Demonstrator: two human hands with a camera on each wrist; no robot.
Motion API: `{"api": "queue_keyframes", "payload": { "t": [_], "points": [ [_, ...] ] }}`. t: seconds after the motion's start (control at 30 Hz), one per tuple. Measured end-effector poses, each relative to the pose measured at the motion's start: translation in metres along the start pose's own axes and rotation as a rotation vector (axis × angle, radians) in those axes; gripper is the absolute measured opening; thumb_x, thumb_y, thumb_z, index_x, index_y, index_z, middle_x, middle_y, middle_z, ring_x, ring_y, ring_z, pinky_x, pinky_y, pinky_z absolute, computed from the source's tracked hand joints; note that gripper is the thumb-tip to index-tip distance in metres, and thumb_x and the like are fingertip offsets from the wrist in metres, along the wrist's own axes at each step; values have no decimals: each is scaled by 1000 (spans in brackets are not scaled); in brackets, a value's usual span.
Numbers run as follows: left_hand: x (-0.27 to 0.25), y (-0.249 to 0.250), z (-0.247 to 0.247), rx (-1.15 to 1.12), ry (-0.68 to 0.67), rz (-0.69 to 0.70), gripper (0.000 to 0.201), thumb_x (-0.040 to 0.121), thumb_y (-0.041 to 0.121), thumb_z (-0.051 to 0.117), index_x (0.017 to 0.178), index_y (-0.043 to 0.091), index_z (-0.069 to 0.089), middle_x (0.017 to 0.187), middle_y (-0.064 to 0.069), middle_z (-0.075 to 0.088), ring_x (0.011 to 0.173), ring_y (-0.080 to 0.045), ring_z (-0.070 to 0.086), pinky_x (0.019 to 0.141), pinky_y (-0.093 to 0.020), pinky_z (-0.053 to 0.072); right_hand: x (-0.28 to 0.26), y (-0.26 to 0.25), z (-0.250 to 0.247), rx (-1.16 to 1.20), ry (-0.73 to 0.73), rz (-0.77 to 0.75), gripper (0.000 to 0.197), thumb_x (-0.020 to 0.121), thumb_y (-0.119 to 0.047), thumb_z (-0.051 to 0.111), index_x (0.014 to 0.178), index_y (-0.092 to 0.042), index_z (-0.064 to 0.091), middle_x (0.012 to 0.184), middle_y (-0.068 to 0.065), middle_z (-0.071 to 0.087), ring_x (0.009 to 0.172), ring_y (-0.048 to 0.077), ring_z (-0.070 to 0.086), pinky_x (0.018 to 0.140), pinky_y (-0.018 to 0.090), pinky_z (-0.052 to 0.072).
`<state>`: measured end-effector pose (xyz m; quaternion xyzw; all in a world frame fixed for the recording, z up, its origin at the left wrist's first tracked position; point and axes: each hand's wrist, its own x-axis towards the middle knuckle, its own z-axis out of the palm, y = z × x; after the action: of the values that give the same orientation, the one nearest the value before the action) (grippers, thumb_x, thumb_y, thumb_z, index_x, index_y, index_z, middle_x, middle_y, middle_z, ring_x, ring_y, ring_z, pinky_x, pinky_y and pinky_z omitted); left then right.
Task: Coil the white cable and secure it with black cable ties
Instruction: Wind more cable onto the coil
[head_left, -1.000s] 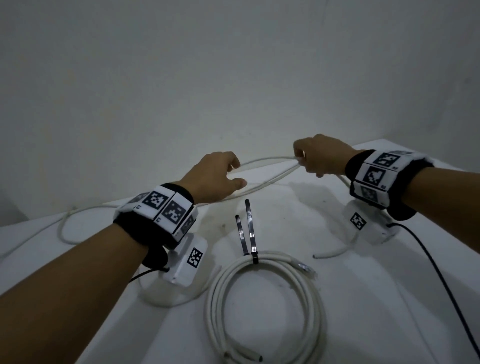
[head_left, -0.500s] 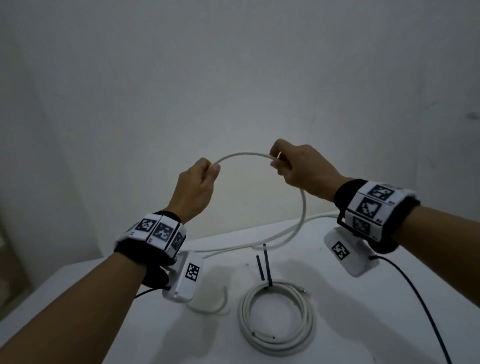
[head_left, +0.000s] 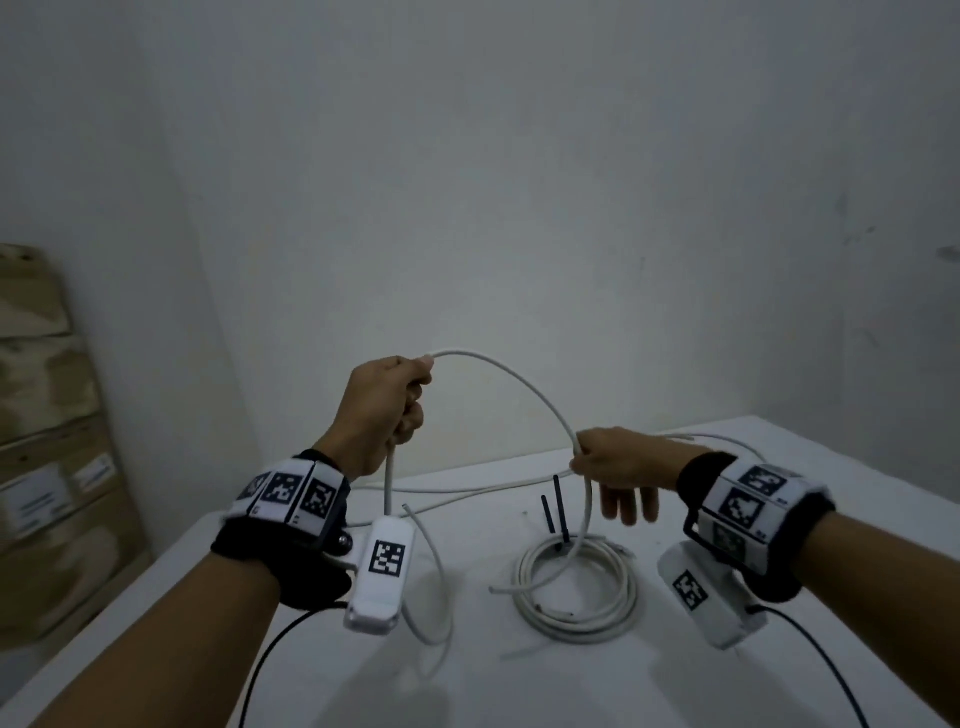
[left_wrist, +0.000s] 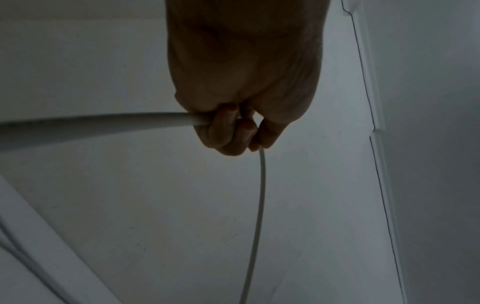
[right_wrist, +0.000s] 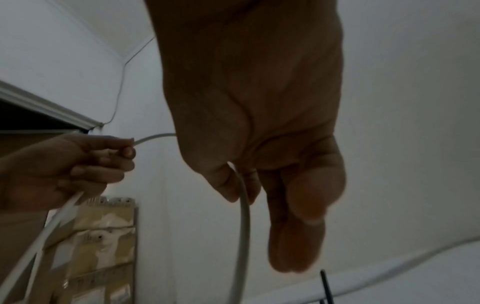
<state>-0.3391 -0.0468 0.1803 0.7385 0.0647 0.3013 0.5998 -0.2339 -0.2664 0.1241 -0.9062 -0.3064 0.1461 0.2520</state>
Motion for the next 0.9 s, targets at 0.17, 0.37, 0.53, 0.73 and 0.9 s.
{"api": "queue_keyframes", "payload": {
  "t": [0.17, 0.37, 0.53, 0.73, 0.9],
  "points": [
    [-11, -15, -12, 14, 47, 25, 22, 94, 20, 58, 76, 8, 61, 68, -4, 53, 62, -16, 50, 48, -28, 46, -4, 1, 15, 648, 98, -236, 15, 102, -17, 35, 92, -7, 41, 67, 16, 63, 50, 24, 54, 37, 26, 42],
    [-11, -36, -15, -118, 146, -25, 11, 92, 16, 61, 86, 9, 68, 95, -11, 68, 90, -28, 67, 81, -40, 54, 9, -24, 53, 1121, 211, -268, 16, 102, -17, 38, 87, -11, 39, 64, 17, 60, 44, 20, 56, 37, 27, 47],
    [-17, -49, -5, -334, 155, -32, 19, 93, 14, 60, 111, 10, 60, 99, -15, 70, 74, -29, 72, 65, -33, 60, 19, -47, 93, 1400, 193, -146, 14, 103, -15, 33, 95, -7, 41, 71, 21, 58, 52, 26, 60, 50, 37, 56],
    [-18, -58, -7, -254, 117, -47, 23, 95, 21, 58, 106, 2, 63, 98, -13, 72, 55, -17, 67, 49, -22, 53, 19, -63, 125, 1563, -58, -92, 16, 102, -10, 37, 86, -7, 42, 72, 24, 63, 56, 29, 67, 51, 35, 57],
    [-19, -62, -13, -238, 80, -66, 27, 96, 27, 54, 106, 4, 65, 95, -14, 72, 64, -21, 70, 52, -25, 56, 18, -71, 124, 1785, -38, -37, 20, 102, -8, 34, 84, -6, 42, 82, 30, 59, 74, 37, 63, 51, 36, 59]
  ]
}}
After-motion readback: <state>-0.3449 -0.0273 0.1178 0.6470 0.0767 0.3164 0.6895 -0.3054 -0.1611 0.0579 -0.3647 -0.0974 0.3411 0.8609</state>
